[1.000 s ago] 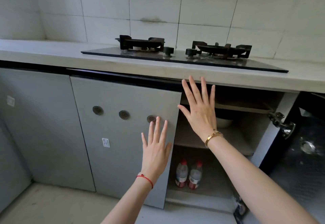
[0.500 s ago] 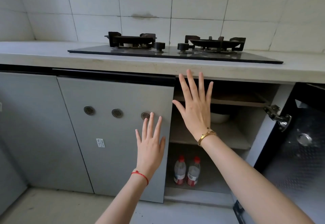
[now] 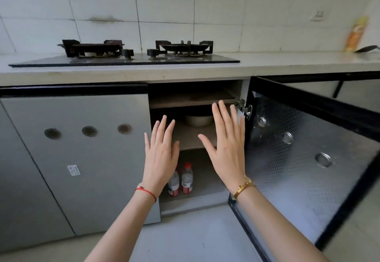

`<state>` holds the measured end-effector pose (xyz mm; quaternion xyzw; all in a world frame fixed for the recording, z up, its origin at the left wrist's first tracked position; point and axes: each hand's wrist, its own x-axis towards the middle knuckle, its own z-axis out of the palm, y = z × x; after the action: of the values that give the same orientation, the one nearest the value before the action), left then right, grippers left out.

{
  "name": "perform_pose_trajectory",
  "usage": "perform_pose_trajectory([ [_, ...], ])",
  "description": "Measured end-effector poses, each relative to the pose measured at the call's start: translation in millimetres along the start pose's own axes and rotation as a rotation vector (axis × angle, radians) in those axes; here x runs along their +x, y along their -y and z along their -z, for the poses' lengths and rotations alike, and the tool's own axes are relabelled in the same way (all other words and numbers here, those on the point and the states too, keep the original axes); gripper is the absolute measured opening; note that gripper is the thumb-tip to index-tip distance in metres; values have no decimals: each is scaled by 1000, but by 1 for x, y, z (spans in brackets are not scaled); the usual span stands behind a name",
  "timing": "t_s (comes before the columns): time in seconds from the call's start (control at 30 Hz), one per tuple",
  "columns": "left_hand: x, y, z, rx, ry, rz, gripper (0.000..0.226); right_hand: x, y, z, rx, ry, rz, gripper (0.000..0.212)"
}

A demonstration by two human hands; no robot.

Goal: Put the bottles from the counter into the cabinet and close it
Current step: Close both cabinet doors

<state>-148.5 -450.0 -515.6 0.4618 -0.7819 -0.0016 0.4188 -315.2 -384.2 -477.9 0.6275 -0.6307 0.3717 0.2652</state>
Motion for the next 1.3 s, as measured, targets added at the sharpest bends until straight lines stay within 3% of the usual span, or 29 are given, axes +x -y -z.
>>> perform_pose_trajectory([
  [0.27,12,-129,-9,-250,111,-401,55,-91,-67,87,-86,-135,-196,63],
  [0.47,29,-223,-28,-306,166,-612,58,-135,-113,134,-217,-236,-368,68],
  [0.7,39,-295,-43,-384,244,-687,53,-148,-155,142,-240,-125,-506,85],
  [0.8,38,-305,-53,-398,279,-671,50,-147,-161,135,-190,-89,-505,86],
  [1.0,32,-297,-55,-427,231,-656,44,-149,-154,126,-27,-178,-506,82],
  [1.3,19,-247,-21,-450,157,-671,43,-159,-132,114,-15,-121,-178,79],
])
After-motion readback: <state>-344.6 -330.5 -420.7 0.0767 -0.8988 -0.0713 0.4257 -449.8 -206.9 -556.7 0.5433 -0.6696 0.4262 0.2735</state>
